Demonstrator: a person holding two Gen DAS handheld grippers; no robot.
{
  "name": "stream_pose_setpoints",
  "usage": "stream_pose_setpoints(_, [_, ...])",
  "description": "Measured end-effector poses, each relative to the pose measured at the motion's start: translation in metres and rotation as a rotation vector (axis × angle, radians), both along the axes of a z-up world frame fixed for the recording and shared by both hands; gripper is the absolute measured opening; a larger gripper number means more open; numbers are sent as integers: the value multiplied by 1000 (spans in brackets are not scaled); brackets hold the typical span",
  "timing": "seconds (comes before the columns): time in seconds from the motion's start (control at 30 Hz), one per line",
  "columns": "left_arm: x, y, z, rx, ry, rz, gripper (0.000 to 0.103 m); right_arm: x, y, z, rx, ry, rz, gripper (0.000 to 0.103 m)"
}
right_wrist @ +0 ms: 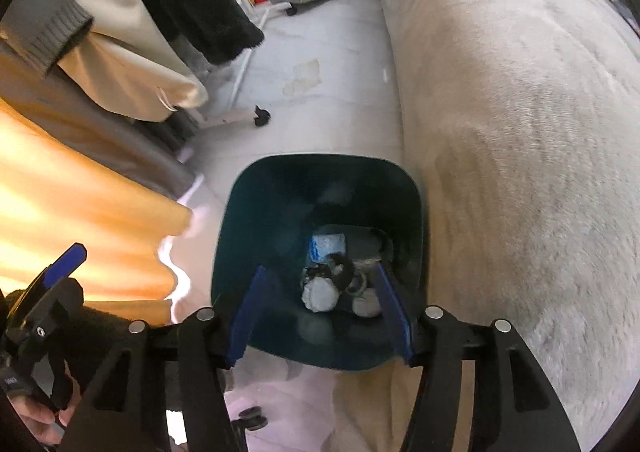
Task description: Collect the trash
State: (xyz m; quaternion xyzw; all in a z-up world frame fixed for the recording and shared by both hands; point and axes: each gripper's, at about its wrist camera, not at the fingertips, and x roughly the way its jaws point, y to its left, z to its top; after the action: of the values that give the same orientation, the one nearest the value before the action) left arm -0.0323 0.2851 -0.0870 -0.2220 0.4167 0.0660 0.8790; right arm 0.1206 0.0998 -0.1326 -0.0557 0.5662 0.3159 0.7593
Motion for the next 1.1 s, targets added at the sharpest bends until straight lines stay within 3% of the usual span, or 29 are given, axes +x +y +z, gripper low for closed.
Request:
stream_pose_setpoints(0.23, [-9, -36, 38, 181, -63, -62, 100, -19, -36, 38, 31, -124, -6, 58])
stream_pose_setpoints(0.43, [-11, -66, 52, 320, -72, -76, 100, -42, -77, 84, 72, -290, -24, 75])
stream_pose_setpoints(0.77, [-22, -102, 91, 402, -190, -60, 100, -83, -140, 159, 122, -576, -89, 96])
stream_pose_setpoints(1.1, [-22, -112, 134, 434, -296, -18, 100, -93, -228, 202, 145, -694, -229, 100])
